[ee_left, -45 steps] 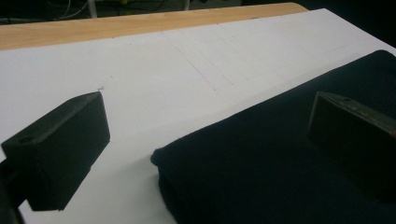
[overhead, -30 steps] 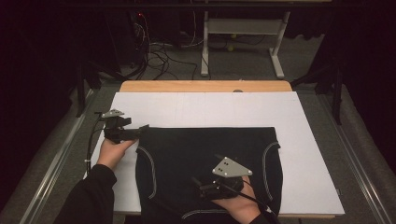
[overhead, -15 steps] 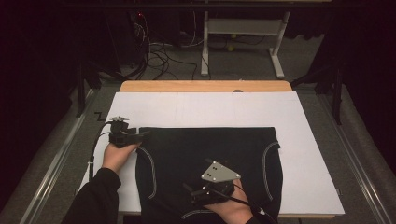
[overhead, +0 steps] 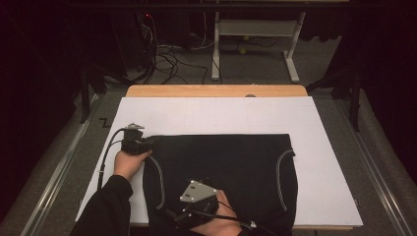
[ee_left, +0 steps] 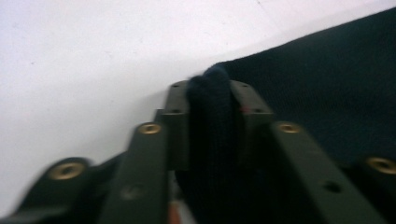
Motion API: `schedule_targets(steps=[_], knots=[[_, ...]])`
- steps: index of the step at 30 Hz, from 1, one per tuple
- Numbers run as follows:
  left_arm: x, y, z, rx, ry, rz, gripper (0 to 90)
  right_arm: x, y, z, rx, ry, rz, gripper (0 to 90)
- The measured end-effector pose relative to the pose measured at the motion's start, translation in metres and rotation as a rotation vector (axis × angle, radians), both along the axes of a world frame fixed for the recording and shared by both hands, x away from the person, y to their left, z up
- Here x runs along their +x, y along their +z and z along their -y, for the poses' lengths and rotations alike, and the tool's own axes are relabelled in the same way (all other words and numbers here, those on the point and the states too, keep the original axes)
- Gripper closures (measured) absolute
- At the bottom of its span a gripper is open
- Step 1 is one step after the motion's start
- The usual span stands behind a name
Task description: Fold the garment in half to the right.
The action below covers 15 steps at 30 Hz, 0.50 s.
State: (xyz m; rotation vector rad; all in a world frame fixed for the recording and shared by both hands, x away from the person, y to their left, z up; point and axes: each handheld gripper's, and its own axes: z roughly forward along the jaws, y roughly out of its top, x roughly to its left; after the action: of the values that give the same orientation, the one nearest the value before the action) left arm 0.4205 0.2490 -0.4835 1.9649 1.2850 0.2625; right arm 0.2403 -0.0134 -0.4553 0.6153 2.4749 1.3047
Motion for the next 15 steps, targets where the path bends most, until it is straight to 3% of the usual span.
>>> schedule_targets(steps=[9,15], knots=[[-0.002,-0.002,-0.002,-0.023,0.001,0.001,74.8,-0.007,-0.010,-0.038,-0.072,0.071,-0.047,2.9],[-0.002,-0.002,-0.002,-0.027,0.002,0.005,74.7,-0.009,-0.014,-0.060,-0.140,0.090,-0.094,16.0]])
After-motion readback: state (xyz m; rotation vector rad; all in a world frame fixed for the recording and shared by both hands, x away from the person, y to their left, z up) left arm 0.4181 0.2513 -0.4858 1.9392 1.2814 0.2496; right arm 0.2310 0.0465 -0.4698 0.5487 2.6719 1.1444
